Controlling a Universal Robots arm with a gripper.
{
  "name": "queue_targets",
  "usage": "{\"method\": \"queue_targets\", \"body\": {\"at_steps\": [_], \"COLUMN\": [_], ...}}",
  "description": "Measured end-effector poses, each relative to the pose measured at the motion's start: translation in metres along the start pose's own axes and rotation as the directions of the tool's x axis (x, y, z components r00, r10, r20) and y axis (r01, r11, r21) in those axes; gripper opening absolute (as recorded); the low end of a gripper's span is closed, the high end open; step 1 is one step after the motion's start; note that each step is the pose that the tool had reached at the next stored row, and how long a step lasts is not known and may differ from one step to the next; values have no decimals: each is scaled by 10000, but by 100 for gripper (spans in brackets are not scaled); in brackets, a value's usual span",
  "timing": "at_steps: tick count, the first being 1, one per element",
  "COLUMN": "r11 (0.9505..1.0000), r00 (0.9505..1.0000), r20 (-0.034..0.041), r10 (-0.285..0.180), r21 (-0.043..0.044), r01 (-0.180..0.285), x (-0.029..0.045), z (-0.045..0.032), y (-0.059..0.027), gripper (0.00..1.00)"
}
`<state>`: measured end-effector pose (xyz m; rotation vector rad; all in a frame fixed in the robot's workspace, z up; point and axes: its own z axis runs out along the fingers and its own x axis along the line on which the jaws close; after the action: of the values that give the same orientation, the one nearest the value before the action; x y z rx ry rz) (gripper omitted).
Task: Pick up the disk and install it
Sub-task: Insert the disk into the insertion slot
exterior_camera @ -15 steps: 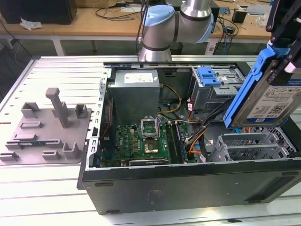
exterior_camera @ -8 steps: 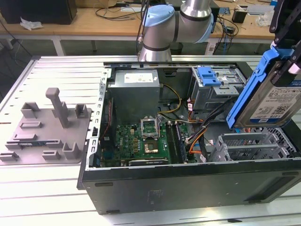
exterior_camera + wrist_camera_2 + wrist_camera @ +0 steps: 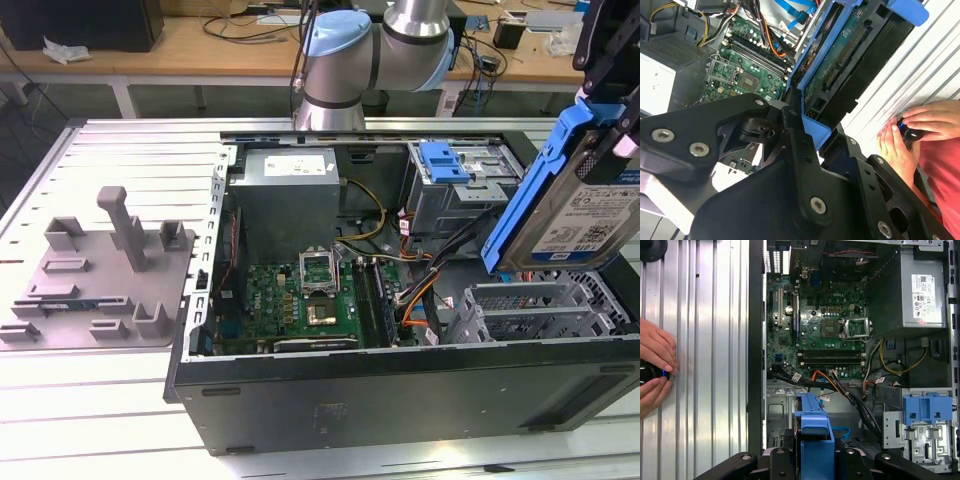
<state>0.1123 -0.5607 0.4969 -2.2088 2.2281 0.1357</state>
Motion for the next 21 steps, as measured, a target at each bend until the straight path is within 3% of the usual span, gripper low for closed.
{"method": "queue_targets", "body": {"at_steps": [9, 21], "r11": [10000, 10000], "r00": [10000, 10000], "r20": [-1, -3], "r10": [0, -57], "r21": [0, -3], "r01": [0, 57], "x": [0, 3], "z": [9, 54], "y": [-54, -59], "gripper": [37, 37]}}
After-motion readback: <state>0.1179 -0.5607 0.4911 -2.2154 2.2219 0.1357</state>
